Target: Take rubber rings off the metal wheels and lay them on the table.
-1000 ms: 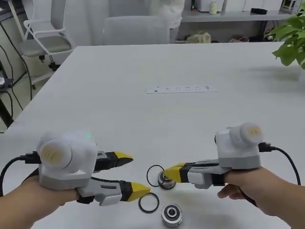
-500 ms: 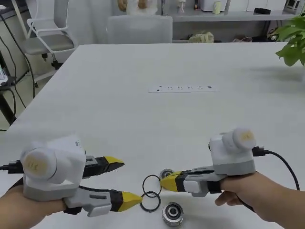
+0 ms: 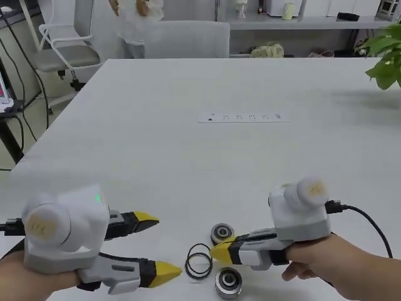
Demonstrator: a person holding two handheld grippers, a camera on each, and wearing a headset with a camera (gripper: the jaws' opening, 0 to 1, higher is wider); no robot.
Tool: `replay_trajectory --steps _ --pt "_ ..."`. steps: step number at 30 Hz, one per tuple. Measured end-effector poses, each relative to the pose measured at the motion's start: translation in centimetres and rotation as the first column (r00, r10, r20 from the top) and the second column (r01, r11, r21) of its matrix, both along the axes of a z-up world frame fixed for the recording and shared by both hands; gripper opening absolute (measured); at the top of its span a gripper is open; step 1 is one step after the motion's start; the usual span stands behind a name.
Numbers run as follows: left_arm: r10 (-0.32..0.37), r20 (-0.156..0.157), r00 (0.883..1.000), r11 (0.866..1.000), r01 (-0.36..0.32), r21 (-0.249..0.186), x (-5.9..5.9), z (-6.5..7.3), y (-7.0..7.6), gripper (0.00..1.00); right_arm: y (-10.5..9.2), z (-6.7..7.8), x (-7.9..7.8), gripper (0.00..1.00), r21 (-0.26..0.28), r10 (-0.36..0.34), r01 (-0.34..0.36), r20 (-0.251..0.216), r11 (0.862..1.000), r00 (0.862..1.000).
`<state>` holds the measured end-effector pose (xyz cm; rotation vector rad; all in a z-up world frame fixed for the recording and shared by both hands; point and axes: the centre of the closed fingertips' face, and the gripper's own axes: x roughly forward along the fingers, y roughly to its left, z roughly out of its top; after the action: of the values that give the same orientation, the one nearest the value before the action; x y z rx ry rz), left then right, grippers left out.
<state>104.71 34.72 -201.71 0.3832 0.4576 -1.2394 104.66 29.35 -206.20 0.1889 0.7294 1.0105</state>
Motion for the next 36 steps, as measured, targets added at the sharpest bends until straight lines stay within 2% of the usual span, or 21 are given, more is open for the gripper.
replay_trajectory --steps 14,30,36 --pt "-0.003 -0.002 1.000 1.000 0.003 0.011 0.0 -0.2 0.2 0.52 0.1 -1.0 0.0 0.00 -0.045 -0.005 0.005 0.009 0.999 1.000" --pt "0.004 -0.002 1.000 1.000 -0.004 0.017 0.1 -0.3 0.5 0.52 0.1 -0.8 0.2 0.01 -0.043 -0.009 0.010 0.022 0.999 1.000" --pt "0.001 -0.005 1.000 1.000 -0.001 0.020 0.2 -0.4 0.3 0.52 -0.1 0.1 0.6 0.03 -0.006 -0.028 0.028 0.029 1.000 0.999"
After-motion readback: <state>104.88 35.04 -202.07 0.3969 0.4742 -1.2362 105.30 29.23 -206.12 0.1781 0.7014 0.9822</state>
